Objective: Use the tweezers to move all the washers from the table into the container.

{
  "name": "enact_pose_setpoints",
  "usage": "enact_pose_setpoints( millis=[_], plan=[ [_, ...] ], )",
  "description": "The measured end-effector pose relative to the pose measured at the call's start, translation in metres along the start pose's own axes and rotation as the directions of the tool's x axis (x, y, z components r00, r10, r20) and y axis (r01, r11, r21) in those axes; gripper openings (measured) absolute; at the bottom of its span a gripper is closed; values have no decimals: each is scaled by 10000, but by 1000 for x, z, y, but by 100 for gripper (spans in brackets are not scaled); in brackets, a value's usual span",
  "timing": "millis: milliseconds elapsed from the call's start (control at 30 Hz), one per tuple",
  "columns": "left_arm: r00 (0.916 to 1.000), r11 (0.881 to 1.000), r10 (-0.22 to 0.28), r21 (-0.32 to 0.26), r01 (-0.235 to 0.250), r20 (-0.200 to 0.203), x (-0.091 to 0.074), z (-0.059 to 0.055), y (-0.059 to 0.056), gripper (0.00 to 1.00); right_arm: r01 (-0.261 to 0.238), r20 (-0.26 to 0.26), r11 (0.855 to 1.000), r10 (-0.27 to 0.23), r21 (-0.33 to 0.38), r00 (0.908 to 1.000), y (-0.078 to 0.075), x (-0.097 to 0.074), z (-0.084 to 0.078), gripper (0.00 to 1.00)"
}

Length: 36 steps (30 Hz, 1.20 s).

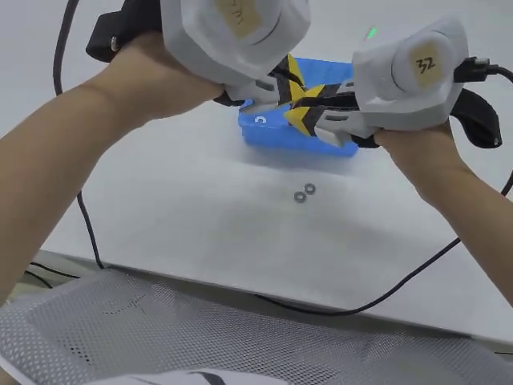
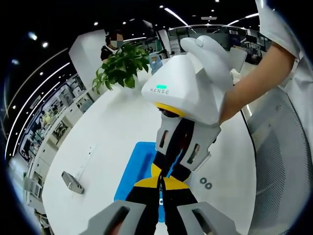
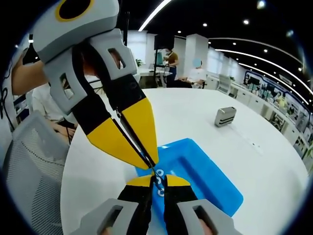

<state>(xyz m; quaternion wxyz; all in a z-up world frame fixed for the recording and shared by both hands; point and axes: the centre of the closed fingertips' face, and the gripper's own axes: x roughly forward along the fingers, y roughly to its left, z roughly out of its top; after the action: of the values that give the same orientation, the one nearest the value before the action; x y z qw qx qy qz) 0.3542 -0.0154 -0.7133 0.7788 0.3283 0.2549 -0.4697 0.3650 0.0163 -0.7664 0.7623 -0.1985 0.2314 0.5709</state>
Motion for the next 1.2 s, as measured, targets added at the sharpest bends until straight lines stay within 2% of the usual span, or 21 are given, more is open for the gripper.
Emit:
enact_pose_setpoints(
  millis=[233, 333, 500, 767, 933, 1200],
  plan=[
    [10000, 10000, -9, -74, 8, -13, 2, -3, 1, 0, 22, -31, 10000, -22, 71, 10000, 0, 3, -2, 4],
    [10000, 9999, -64, -149, 65, 15, 2, -4, 1, 0, -133, 51, 9987, 130, 486, 9999, -1, 2, -2, 4],
    [10000, 10000, -38, -57, 38, -41, 0, -4, -1, 0, -72, 42, 9985, 70, 552, 10000, 1, 1, -1, 5],
    [9992, 9997, 219, -141, -214, 332, -16, 8, 2, 0, 150, 568, 9977, -188, 665, 9982, 1, -14, 15, 6],
    [9983, 9994, 347, 43, -349, 460, -26, 16, -5, 0, 328, 735, 9984, -361, 460, 9966, 8, -24, 23, 6],
    [9979, 9985, 430, 326, -446, 477, -37, 24, -16, 0, 350, 910, 9987, -383, 374, 9951, 21, -35, 30, 6]
  ],
)
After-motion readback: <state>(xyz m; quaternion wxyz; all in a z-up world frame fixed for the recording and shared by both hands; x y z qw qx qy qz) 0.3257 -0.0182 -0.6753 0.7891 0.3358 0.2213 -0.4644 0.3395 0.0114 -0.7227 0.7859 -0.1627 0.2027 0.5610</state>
